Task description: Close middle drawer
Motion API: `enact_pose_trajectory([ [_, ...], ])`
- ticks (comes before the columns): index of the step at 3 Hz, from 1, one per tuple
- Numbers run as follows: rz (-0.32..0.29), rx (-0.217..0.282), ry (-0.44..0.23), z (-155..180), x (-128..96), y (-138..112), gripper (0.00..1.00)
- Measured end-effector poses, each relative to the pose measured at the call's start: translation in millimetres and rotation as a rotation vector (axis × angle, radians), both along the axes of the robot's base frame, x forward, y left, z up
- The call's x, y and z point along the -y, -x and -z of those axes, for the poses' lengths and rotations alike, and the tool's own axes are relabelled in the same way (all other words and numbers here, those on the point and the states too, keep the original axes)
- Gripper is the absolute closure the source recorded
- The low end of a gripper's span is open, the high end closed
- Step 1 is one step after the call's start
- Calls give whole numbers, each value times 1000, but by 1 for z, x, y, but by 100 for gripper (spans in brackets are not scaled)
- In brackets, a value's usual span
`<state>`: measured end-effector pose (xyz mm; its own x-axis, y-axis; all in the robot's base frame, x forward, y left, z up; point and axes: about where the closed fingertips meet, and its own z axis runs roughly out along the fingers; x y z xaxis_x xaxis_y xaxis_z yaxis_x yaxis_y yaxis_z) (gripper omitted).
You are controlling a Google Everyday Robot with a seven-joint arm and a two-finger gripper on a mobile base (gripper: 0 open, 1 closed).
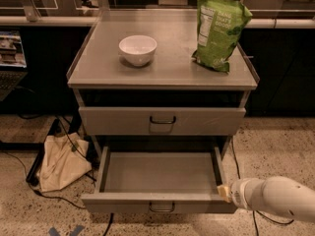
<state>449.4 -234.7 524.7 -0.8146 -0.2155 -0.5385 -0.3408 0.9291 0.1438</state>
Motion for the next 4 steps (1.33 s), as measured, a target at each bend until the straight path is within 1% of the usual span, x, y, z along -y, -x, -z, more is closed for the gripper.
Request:
enact_pose_trajectory([
  [1,15,-28,-17,11,-1,2,100],
  [2,51,-103,-29,49,6,11,100],
  [3,141,-210,-18,94,26,30,100],
  [4,209,-268,-4,114,43,44,100],
])
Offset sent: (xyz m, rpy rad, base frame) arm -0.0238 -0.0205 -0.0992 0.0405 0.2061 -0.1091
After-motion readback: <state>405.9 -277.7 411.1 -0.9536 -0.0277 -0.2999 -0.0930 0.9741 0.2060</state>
